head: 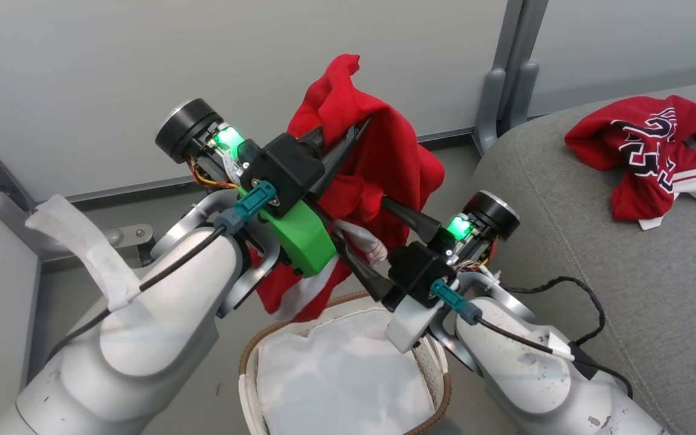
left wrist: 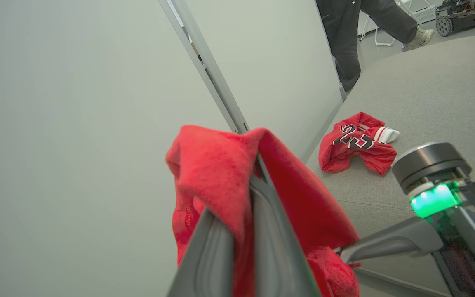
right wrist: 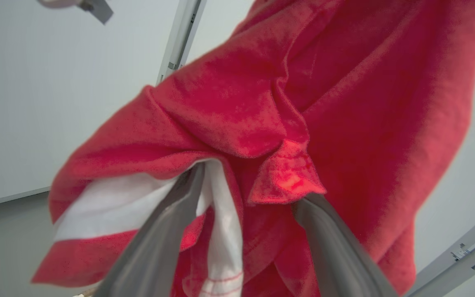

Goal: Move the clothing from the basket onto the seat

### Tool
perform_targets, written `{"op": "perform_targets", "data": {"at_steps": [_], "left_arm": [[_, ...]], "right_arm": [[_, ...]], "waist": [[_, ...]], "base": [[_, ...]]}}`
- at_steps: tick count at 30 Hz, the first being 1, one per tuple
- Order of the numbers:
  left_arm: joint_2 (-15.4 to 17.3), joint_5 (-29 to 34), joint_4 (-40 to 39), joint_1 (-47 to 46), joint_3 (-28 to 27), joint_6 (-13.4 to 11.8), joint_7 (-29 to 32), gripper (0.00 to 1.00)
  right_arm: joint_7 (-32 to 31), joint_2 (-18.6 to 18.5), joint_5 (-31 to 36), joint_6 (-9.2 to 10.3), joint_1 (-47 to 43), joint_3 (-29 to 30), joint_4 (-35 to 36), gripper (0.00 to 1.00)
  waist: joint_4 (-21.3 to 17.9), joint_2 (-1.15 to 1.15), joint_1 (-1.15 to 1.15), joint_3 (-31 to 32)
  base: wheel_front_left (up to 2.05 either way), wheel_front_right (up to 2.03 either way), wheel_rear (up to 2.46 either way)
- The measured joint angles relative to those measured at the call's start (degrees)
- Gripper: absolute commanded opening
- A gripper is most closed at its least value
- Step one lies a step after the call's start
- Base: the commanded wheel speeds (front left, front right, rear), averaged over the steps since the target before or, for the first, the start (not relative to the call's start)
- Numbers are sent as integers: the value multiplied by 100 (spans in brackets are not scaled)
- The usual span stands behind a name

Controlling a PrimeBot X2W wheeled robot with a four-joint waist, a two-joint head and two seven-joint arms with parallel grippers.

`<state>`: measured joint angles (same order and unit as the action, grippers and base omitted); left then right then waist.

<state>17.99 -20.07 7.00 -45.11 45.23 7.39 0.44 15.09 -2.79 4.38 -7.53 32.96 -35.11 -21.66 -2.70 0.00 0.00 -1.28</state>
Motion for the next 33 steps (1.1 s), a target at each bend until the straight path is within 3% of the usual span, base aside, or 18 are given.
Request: {"op": "perform_targets", "data": {"at_steps": [2,3,5,6,7,8,16,20,22,23,24,25,33], "left_arm": [[-4,-9,-21,4,21,0,0,0],[-10,-20,-29,9,27,0,0,0],[-27,-48,-56,15,47,0,0,0],[-34,-55,-67,16,53,0,0,0],[-43,-58,-75,18,56,0,-1,0],[-45,-81,-79,21,56,0,-1,0],[-5,-320,40,183,-79,-80,-62,3],[51,-449,203,342,-179,-143,-192,37],[68,-499,303,447,-232,-192,-311,49],[66,-516,355,506,-253,-218,-382,76],[62,-535,399,560,-265,-246,-446,95],[54,-554,452,625,-287,-286,-536,100],[-271,-677,905,1205,-321,-538,-1250,100]], "right_arm": [[0,3,-97,0,99,-227,-132,100],[0,2,-138,0,128,-293,-185,88],[0,-3,-227,0,232,-439,-299,40],[1,-1,-276,0,280,-501,-328,29],[0,2,-312,0,311,-530,-353,9],[0,1,-352,0,339,-555,-374,0],[0,-1,-526,0,396,-485,-307,0],[0,0,-525,0,363,-279,-119,0],[0,-1,-515,0,302,-125,5,0],[0,-1,-499,0,276,-37,66,0],[0,-1,-489,0,258,29,118,0],[0,-2,-479,0,233,110,186,0],[0,-52,-312,0,-1,843,483,0]], "waist": [[8,0,0,-4],[11,0,0,-5],[20,0,0,-7],[26,0,0,-9],[29,0,0,-11],[33,0,0,-14],[26,0,0,-52],[-5,0,0,-89],[-26,0,0,-114],[-36,0,0,-126],[-44,0,0,-134],[-54,0,0,-145],[-94,0,0,-207]], "base": [[0,0,0],[0,0,0],[0,0,0],[0,0,0],[0,0,0],[0,0,0],[0,0,0],[0,0,0],[0,0,0],[0,0,0],[0,0,0],[0,0,0],[0,0,0]]}}
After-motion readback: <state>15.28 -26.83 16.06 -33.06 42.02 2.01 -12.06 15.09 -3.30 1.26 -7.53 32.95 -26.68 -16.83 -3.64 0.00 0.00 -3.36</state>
